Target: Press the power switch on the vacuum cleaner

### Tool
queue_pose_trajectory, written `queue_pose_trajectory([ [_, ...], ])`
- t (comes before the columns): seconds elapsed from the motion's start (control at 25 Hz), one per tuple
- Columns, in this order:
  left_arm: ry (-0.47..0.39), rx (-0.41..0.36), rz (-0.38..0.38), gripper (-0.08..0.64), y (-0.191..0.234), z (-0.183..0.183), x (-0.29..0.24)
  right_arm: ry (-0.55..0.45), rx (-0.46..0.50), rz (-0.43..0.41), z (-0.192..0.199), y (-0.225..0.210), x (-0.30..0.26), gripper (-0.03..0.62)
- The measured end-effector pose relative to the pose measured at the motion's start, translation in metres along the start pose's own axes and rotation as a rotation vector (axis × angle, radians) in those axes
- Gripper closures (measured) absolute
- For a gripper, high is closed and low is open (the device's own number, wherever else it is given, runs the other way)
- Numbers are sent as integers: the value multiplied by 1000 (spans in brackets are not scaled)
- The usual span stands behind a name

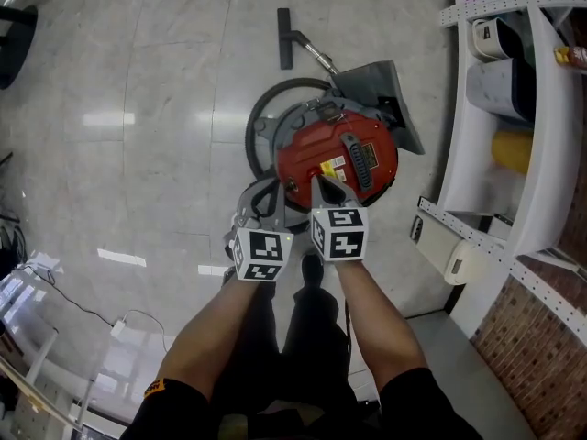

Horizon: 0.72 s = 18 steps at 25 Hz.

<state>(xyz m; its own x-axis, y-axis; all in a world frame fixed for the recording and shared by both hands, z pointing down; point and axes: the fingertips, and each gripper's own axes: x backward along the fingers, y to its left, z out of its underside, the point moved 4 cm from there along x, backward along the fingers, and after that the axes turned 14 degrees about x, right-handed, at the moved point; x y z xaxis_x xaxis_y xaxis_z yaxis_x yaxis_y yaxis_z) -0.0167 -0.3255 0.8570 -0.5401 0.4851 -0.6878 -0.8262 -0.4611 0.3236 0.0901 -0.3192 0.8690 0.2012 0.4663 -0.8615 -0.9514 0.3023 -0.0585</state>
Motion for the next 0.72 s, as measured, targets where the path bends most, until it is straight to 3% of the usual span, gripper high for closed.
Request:
queue_pose_trajectory([
  [0.72,41,-9,17,545,5,2,-2,109,15,-22,4,-1,-27,600],
])
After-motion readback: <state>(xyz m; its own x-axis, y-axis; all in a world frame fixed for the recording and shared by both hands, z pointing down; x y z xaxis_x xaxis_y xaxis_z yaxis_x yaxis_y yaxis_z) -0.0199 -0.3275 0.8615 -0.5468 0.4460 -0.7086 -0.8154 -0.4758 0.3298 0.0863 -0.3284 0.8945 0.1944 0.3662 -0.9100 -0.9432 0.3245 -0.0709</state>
